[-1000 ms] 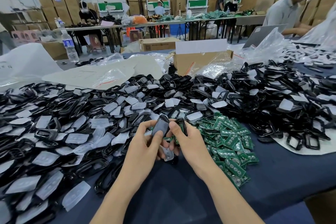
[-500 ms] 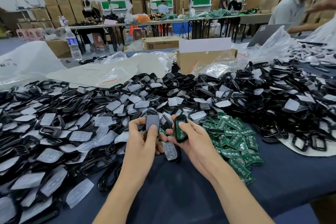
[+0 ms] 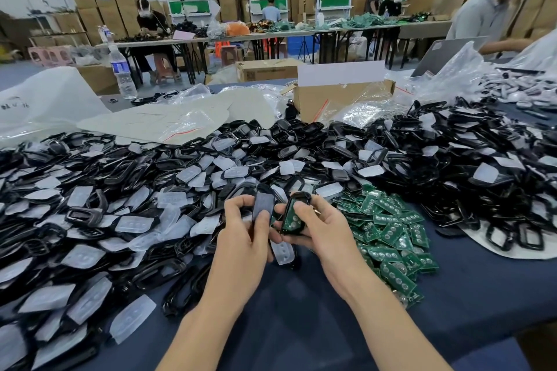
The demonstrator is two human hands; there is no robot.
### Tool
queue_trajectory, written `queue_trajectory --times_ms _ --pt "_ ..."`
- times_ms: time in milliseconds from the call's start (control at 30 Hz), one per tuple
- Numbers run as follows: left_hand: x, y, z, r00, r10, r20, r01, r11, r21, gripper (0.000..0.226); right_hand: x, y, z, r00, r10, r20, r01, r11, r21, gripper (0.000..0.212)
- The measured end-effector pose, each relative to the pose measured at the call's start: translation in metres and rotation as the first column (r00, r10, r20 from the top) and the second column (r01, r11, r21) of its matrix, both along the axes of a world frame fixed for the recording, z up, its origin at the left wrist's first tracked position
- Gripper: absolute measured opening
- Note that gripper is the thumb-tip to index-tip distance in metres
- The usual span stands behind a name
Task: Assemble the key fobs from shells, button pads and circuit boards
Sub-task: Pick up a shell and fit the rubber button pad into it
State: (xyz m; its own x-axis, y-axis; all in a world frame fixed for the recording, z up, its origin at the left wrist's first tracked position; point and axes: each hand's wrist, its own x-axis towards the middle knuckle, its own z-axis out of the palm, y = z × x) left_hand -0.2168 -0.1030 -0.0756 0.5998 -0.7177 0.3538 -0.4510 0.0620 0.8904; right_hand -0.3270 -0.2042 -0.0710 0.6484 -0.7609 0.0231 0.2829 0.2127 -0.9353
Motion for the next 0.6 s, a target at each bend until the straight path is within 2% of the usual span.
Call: queue_trajectory --times_ms 233,367,600 --pt "-0.0016 0.0006 -0.0054 0.986 -0.025 0.168 0.010 0.996 0.086 0.017 0.0026 0.0002 -0.0058 0.994 -0.077 -0.076 0.068 0.992 -0.103 0.010" --pt "-0.0028 0.0003 -0.0044 0.982 -0.003 0.187 -0.015 0.995 0.098 0.018 0.0033 0.0002 -0.0064 0.991 -0.096 -0.096 0.081 0.986 -0.143 0.017" --pt "-0.0038 -0.0001 -0.0027 0.971 0.004 0.238 -0.038 0.989 0.141 0.018 0.0031 0.0003 -0.0086 0.986 -0.114 -0.122 0.088 0.976 -0.197 0.013"
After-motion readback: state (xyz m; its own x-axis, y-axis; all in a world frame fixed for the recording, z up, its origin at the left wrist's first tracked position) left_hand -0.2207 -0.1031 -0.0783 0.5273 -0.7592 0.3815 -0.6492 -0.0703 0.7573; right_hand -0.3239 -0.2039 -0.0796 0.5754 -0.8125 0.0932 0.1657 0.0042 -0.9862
